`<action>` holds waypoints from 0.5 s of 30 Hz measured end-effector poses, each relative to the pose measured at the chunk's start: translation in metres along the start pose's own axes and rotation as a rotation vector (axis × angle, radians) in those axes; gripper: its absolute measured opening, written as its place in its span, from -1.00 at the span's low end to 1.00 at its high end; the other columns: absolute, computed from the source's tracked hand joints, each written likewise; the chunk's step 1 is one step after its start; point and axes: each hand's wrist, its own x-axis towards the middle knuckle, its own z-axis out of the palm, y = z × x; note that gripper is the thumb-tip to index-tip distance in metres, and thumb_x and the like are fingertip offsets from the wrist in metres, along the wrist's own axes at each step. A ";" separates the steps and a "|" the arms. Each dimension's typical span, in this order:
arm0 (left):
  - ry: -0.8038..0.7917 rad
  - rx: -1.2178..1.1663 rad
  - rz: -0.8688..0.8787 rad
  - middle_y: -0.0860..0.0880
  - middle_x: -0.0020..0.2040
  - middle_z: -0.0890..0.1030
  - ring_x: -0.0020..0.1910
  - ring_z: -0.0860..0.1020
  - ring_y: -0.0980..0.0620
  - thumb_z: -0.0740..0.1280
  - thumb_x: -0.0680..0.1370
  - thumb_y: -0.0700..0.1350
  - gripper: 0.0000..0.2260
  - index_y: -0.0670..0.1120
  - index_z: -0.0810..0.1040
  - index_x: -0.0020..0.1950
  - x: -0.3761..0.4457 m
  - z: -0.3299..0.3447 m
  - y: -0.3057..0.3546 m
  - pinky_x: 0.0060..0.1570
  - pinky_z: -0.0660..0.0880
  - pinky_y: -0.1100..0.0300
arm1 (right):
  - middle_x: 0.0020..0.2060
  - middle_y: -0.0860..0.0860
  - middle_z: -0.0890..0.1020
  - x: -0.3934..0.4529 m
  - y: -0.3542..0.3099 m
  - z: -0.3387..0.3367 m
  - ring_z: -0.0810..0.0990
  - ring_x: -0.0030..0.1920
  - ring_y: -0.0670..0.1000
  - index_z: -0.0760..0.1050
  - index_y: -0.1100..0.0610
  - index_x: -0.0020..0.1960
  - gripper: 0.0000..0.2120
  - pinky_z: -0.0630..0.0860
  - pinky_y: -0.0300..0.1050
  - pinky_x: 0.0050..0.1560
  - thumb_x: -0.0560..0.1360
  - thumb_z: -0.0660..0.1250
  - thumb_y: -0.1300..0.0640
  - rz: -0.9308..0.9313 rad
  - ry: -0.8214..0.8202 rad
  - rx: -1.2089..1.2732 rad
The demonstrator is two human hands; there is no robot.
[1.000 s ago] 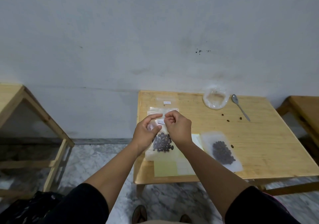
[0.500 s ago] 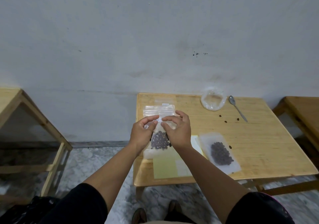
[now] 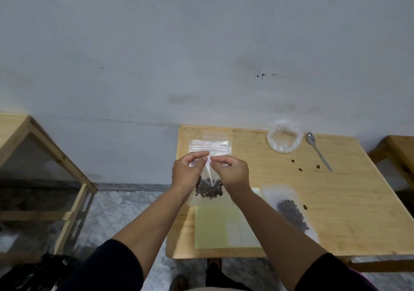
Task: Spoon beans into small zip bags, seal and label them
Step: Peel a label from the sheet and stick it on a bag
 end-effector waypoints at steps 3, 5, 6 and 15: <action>0.015 0.023 -0.004 0.24 -0.01 0.64 0.12 0.54 0.21 0.36 0.53 -0.13 -0.82 0.17 0.66 -0.10 0.017 0.008 0.000 0.14 0.44 0.26 | -0.24 -0.14 0.69 0.017 0.004 -0.004 0.63 -0.19 -0.22 0.66 -0.06 -0.24 -0.88 0.49 -0.35 -0.13 0.36 0.46 0.17 -0.002 -0.022 -0.040; -0.022 0.067 -0.001 0.28 0.01 0.61 0.13 0.51 0.24 0.33 0.55 -0.12 -0.79 0.21 0.64 -0.08 0.028 0.013 -0.002 0.08 0.40 0.34 | -0.20 -0.20 0.68 0.032 0.007 -0.010 0.61 -0.14 -0.27 0.67 -0.07 -0.16 -0.87 0.47 -0.36 -0.08 0.36 0.45 0.15 0.001 -0.049 -0.063; -0.054 0.094 0.003 0.30 0.03 0.59 0.13 0.50 0.26 0.32 0.56 -0.12 -0.78 0.23 0.64 -0.05 0.034 0.017 -0.003 0.06 0.38 0.37 | -0.17 -0.25 0.65 0.040 0.008 -0.014 0.59 -0.11 -0.32 0.66 -0.08 -0.08 -0.83 0.44 -0.41 -0.07 0.36 0.45 0.13 0.010 -0.070 -0.078; 0.091 0.105 -0.059 0.21 -0.02 0.61 -0.21 0.53 0.39 0.30 0.55 -0.19 -0.77 0.10 0.62 0.09 0.100 0.056 -0.014 -0.17 0.44 0.49 | -0.09 -0.12 0.67 0.108 0.031 -0.038 0.62 -0.08 -0.15 0.60 -0.06 0.12 -0.69 0.53 -0.24 0.03 0.39 0.42 0.17 0.073 -0.183 -0.136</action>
